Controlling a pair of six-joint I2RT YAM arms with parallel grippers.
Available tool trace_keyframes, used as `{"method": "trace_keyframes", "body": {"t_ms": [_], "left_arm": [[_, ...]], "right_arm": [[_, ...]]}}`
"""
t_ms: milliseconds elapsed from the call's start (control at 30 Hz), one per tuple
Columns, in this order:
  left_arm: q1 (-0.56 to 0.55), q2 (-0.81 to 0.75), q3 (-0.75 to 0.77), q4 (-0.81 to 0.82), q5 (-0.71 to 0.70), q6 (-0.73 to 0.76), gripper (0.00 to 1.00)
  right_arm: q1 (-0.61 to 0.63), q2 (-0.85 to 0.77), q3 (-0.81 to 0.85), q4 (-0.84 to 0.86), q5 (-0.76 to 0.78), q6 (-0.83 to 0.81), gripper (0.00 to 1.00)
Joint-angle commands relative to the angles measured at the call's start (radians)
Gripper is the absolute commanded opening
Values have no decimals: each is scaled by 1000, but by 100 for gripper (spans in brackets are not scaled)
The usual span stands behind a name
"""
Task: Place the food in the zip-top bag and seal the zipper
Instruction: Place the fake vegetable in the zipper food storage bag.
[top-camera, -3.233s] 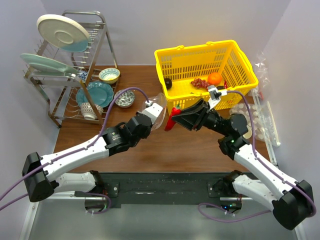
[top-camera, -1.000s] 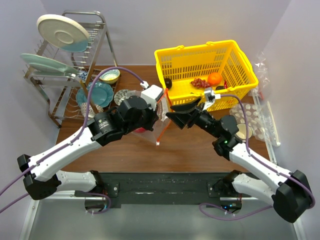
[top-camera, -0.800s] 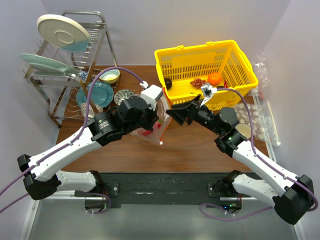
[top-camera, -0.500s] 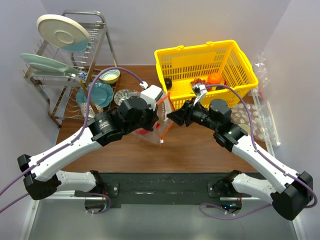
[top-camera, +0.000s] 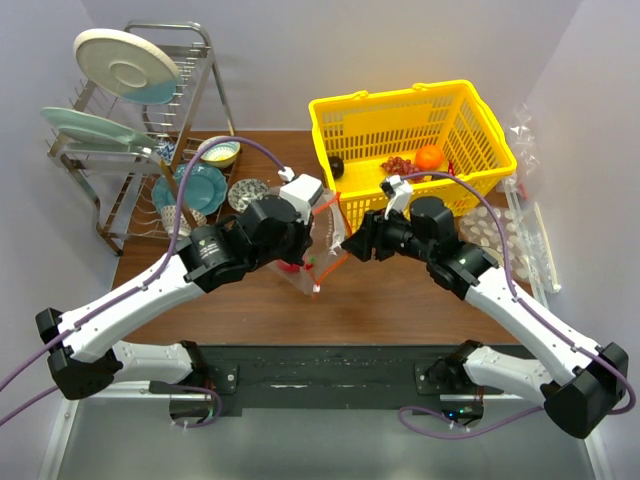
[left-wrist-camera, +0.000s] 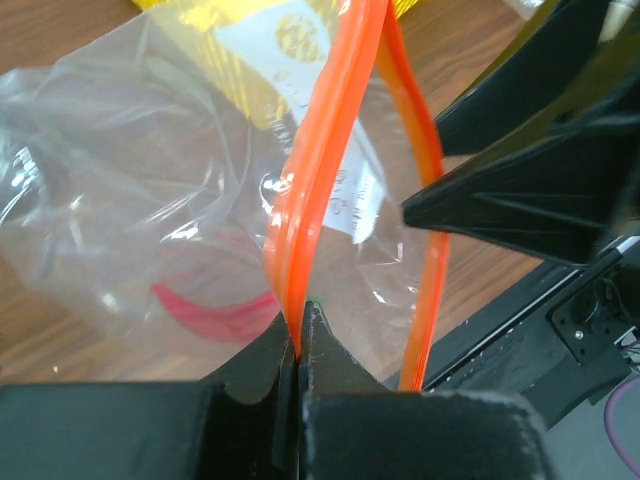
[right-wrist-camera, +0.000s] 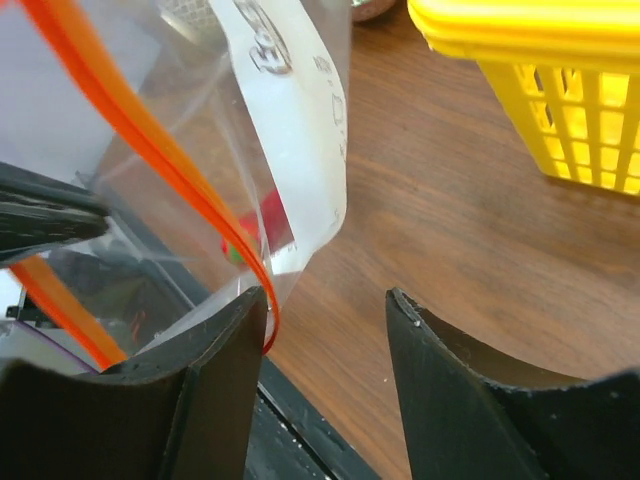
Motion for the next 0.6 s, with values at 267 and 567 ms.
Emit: {"method": "trace_keyframes", "body": {"t_ms": [267, 567], "left_arm": [[45, -3, -46, -97, -97, -62, 0], [117, 65, 47, -144, -306, 126, 0]], "right_arm": [[-4, 65, 372, -277, 183, -164, 53], [-285, 327, 736, -425, 45, -238, 54]]}}
